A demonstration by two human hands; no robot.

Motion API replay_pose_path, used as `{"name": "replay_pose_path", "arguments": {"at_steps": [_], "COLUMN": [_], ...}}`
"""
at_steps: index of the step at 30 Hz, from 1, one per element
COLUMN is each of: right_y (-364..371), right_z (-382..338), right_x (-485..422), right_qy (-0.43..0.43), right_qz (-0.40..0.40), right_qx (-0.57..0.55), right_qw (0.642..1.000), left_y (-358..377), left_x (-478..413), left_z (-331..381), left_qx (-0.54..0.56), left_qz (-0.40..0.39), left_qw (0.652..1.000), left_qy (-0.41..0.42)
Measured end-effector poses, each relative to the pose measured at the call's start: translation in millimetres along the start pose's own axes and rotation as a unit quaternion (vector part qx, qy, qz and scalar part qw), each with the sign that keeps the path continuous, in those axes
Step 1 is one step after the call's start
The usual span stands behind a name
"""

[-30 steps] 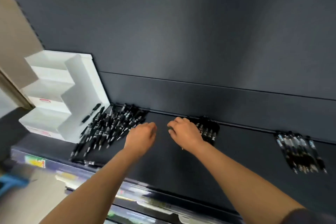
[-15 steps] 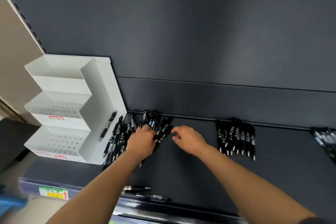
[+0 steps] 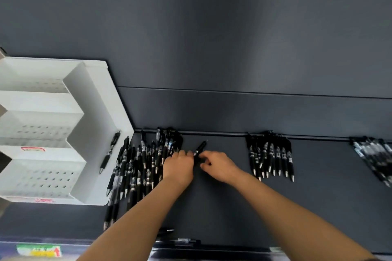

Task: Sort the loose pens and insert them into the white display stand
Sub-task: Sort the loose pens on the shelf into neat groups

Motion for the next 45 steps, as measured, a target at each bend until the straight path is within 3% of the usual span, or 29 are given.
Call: {"name": "replay_pose_path", "arguments": {"at_steps": [7,15,20,29,32,39,45], "right_y": [-7,-3,17,23,17,-23,-74], "right_z": [14,-23,-56,-52,-45,0,77], "right_x": [-7,-25,-37,-31,-25,1,50], "right_qy": [0.022,-0.022,-0.048,0.002,0.031,0.098,0.181], "right_qz": [-0.002,-0.017,-0.056,-0.041,-0.03,0.096,0.225], "right_qx": [-0.007,-0.03,0.048,0.15,0.102,0.005,-0.029], "right_qw": [1.0,0.999,0.996,0.988,0.994,0.991,0.957], "left_y": [-4,-35,-39,-39,-45,-41,-28], "left_x": [-11,-3,13,19,16,-10,-24], "left_z": [-3,-37,-67,-73,-60,2,83], "left_qx": [0.095,0.143,0.175,0.217,0.233,0.279,0.362], "left_qz": [-0.03,0.029,0.035,0.014,0.014,-0.024,-0.08], "left_qw": [0.994,0.984,0.974,0.968,0.967,0.96,0.929], "left_qy": [-0.046,-0.103,-0.139,-0.126,-0.097,-0.008,0.019]}}
Point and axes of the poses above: each hand's wrist, its own x-axis away from the middle knuckle, its own y-axis out of the palm, z = x × y, the point moved 6 cm from there along -x, towards the middle knuckle, and after that the axes turned 6 degrees about x, right-handed, at the moved point
